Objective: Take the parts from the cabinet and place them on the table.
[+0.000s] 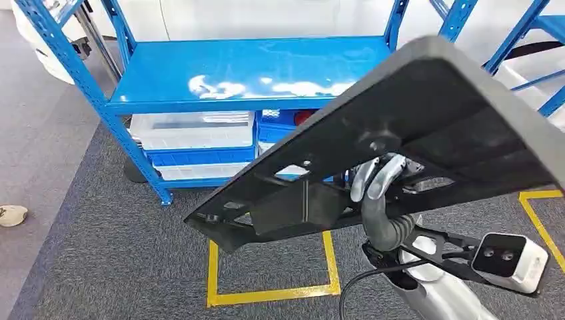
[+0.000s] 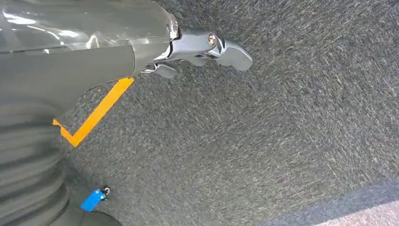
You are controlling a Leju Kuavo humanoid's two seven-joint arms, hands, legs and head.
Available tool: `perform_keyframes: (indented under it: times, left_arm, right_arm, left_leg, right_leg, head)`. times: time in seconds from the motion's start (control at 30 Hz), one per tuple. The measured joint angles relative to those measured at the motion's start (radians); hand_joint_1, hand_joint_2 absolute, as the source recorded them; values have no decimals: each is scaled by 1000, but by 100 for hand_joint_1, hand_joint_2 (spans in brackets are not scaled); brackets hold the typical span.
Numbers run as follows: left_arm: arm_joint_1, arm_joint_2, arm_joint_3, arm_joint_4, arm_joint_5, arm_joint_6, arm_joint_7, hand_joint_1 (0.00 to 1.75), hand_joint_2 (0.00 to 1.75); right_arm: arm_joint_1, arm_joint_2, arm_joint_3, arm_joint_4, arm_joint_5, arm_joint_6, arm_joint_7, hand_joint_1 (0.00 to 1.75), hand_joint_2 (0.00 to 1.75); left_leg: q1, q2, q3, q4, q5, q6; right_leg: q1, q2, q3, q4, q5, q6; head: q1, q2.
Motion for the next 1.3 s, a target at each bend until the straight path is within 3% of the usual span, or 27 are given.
perform_keyframes:
  times: [0.03,0.07,0.1,0.13,0.2,0.23,0.33,0.4,0.43,0.53,0.57,0.6,0.63,0.7,0.73,0.77,0.87,0.9,0.97,1.03,1.07,1.1,1.13,1.2,1.23,1.27,1.3]
  left_arm:
    - [1,-1,0,0,0,-2,0,0,175]
    - [1,-1,0,0,0,-3,0,0,175]
    - [2,-1,0,0,0,-4,0,0,175]
    - [1,-2,0,0,0,-5,0,0,175]
    - [1,-5,0,0,0,-6,0,0,175]
    - [1,-5,0,0,0,-7,0,0,175]
    - [-1,-5,0,0,0,-7,0,0,175]
    - [-1,-4,0,0,0,-9,0,0,175]
    - [-1,-5,0,0,0,-11,-2,0,175]
    - [-1,-5,0,0,0,-16,-3,0,175]
    - [1,-6,0,0,0,-17,-5,0,175]
    - [3,-7,0,0,0,-19,-6,0,175]
    - [4,-8,0,0,0,-21,-9,0,175]
    - [4,-8,0,0,0,-28,-11,0,175]
    - [5,-6,0,0,0,-30,-12,0,175]
    - [4,-6,0,0,0,-31,-11,0,175]
    - [3,-5,0,0,0,-33,-8,0,175]
    - [1,-7,0,0,0,-33,-2,0,175]
    - [-1,-7,0,0,0,-31,10,0,175]
    - [1,-7,0,0,0,-31,14,0,175]
    - [1,-7,0,0,0,-30,14,0,175]
    - [1,-7,0,0,0,-31,16,0,175]
    - [1,-7,0,0,0,-30,17,0,175]
    - [-1,-8,0,0,0,-26,22,0,175]
    - [-2,-8,0,0,0,-25,22,0,175]
    - [-1,-5,0,0,0,-26,22,0,175]
    - [0,-4,0,0,0,-27,17,0,175]
  right_arm:
    - [7,2,0,1,5,8,0,175,175]
    - [11,5,0,4,7,13,0,175,175]
    - [12,9,0,5,8,14,0,175,175]
    - [13,10,0,7,10,14,0,175,175]
    - [12,14,0,7,11,14,0,175,175]
    - [12,15,0,9,12,14,0,175,175]
    - [14,21,0,11,14,17,0,175,175]
    - [13,24,-1,11,24,27,0,175,175]
    - [13,30,-3,12,34,38,0,175,175]
    - [21,50,-9,15,53,84,0,175,175]
    - [28,55,-15,18,61,99,0,175,175]
    - [35,61,-21,23,67,115,0,175,175]
    - [39,67,-26,26,69,129,0,175,175]
    - [45,83,-42,29,84,166,0,175,175]
    - [49,92,-50,29,89,174,0,175,175]
    - [50,99,-56,31,92,175,0,175,175]
    - [64,108,-71,32,95,172,0,175,175]
    - [65,108,-76,33,94,171,0,175,175]
    - [65,109,-83,33,93,169,-1,175,175]
    - [71,110,-89,33,92,169,-1,175,175]
    - [74,110,-91,34,92,169,-1,175,175]
    - [77,110,-94,36,92,169,-1,175,175]
    - [78,110,-94,37,93,167,-1,175,175]
    - [78,110,-95,37,97,160,-1,175,175]
    - [79,110,-97,37,99,153,-1,175,175]
    - [82,111,-99,37,104,151,-1,175,175]
    - [94,115,-104,36,115,152,-1,175,175]
  left_leg:
    - [-1,0,-7,3,2,-1]
    - [-1,0,-12,7,3,-1]
    - [0,0,-15,10,3,-2]
    - [0,-1,-16,13,2,-3]
    - [1,-3,-15,22,-3,-10]
    - [-5,-3,-22,27,-6,-16]
    - [-5,-2,-32,33,-5,-31]
    - [-3,-2,-34,39,-17,-42]
    - [-2,-3,-46,71,-40,-47]
    - [2,-3,-158,302,-146,-60]
    - [3,-3,-184,354,-154,-61]
    - [3,-3,-183,351,-135,-61]
    - [4,-4,-161,301,-98,-59]
    - [5,-20,-76,118,-1,-50]
    - [5,-62,-49,58,3,-41]
    - [6,-79,-44,39,-1,-38]
    - [-3,-55,-45,41,2,-28]
    - [11,-43,-41,24,14,-18]
    - [8,-23,-41,19,20,-8]
    - [6,0,-46,20,20,-7]
    - [5,9,-48,21,20,-6]
    - [5,21,-50,23,20,-7]
    - [5,32,-50,25,20,-7]
    - [5,50,-51,32,15,-13]
    - [2,57,-50,38,12,-18]
    - [-6,61,-52,43,8,-24]
    - [-5,68,-50,41,8,-29]
  right_leg:
    - [-2,0,-33,79,-29,3]
    - [-3,0,-46,116,-34,5]
    - [-4,0,-34,101,-17,5]
    - [-6,0,3,42,20,5]
    - [-7,0,104,-145,102,0]
    - [-2,1,127,-178,83,-6]
    - [2,3,113,-182,84,-25]
    - [-6,2,118,-197,92,-42]
    - [-5,2,120,-200,94,-47]
    - [-3,7,114,-199,95,-52]
    - [-2,12,113,-198,95,-52]
    - [-2,18,114,-196,95,-52]
    - [-2,25,114,-194,95,-52]
    - [-1,44,114,-190,94,-51]
    - [-4,50,112,-189,95,-49]
    - [0,60,104,-183,98,-39]
    - [-11,87,95,-192,112,-16]
    - [-6,83,93,-188,108,-10]
    - [-4,26,61,-121,53,-6]
    - [-5,14,-14,45,-27,0]
    - [-6,13,-38,99,-43,3]
    - [-6,11,-44,117,-37,5]
    - [-8,7,-21,78,-9,6]
    - [-10,-17,82,-98,69,4]
    - [-8,-57,125,-174,82,0]
    - [3,-78,128,-186,70,-14]
    - [1,-59,124,-185,74,-23]
  head:
    - [0,0]
    - [0,0]
    - [0,0]
    - [0,0]
    - [0,0]
    - [0,0]
    - [0,0]
    - [0,0]
    - [0,0]
    - [0,0]
    - [0,0]
    - [0,0]
    - [0,0]
    - [0,0]
    - [0,0]
    - [0,0]
    - [0,0]
    - [-1,0]
    - [0,0]
    - [0,0]
    - [0,0]
    - [0,0]
    - [0,0]
    - [0,0]
    - [0,0]
    - [0,0]
    - [0,0]
